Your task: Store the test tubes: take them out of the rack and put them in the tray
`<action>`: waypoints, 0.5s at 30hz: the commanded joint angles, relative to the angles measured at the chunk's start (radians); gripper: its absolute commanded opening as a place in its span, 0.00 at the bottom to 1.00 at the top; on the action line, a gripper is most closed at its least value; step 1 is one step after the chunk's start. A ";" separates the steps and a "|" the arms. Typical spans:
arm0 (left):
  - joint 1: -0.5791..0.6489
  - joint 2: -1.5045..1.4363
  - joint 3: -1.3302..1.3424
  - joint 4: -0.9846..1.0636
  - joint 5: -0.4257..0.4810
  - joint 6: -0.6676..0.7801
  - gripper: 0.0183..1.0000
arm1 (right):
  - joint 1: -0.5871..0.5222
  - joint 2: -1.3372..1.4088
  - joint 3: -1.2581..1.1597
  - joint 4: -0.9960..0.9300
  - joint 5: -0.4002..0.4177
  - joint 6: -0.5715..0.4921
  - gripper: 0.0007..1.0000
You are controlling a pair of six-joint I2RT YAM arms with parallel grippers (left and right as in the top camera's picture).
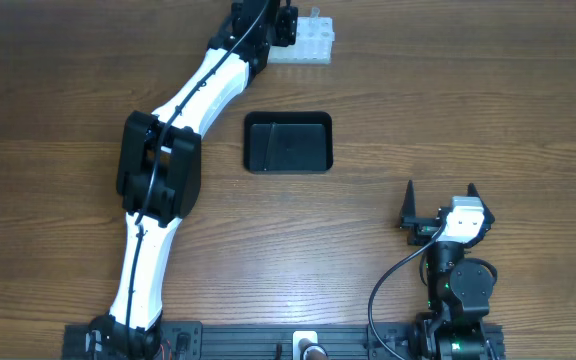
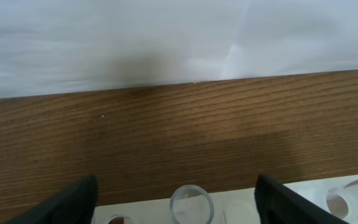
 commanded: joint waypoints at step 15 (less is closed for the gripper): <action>0.008 0.009 0.025 0.010 -0.008 0.015 0.61 | -0.008 -0.009 -0.005 -0.005 -0.008 -0.005 0.99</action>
